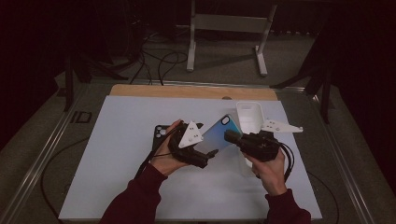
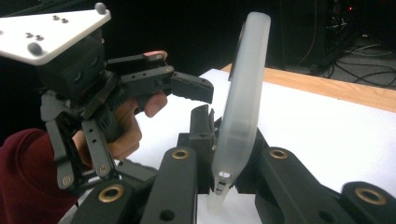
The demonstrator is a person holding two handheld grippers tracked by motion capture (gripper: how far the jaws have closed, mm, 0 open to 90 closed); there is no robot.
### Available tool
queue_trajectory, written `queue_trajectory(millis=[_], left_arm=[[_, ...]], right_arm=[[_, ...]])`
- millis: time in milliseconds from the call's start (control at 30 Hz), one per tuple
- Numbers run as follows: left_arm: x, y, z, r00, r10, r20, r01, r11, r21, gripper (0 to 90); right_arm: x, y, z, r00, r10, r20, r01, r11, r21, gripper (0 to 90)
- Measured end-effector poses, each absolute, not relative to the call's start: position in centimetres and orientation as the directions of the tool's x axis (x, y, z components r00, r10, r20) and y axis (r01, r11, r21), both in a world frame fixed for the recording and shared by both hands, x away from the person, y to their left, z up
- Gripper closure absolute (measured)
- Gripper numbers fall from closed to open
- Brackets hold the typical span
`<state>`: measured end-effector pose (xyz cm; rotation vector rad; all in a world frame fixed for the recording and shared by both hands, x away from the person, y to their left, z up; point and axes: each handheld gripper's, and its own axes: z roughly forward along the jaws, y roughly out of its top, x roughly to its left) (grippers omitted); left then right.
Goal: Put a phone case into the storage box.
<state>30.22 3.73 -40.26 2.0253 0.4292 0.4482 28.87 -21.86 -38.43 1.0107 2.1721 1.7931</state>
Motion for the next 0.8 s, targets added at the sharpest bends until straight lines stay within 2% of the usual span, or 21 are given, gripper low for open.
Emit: queue_trajectory(millis=[267,500,667,800], left_arm=[[30.9,4.4,-40.3,0.892,0.448,0.053,0.165,-0.434,0.886,5.4],[30.8,4.4,-40.4,0.928,0.372,0.011,0.165,-0.439,0.883,9.5],[30.5,4.2,-40.6,0.950,0.313,-0.001,0.149,-0.449,0.881,17.3],[30.5,4.2,-40.8,0.957,0.289,0.001,0.139,-0.463,0.876,32.1]], right_arm=[[28.6,-22.6,-38.0,-0.794,0.539,0.280,0.379,0.079,0.922,81.6],[28.4,-22.8,-37.7,-0.840,0.469,0.272,0.352,0.091,0.931,81.6],[28.2,-22.6,-37.4,-0.861,0.441,0.252,0.331,0.109,0.937,81.6],[28.0,-22.4,-37.1,-0.887,0.400,0.229,0.303,0.131,0.944,81.6]])
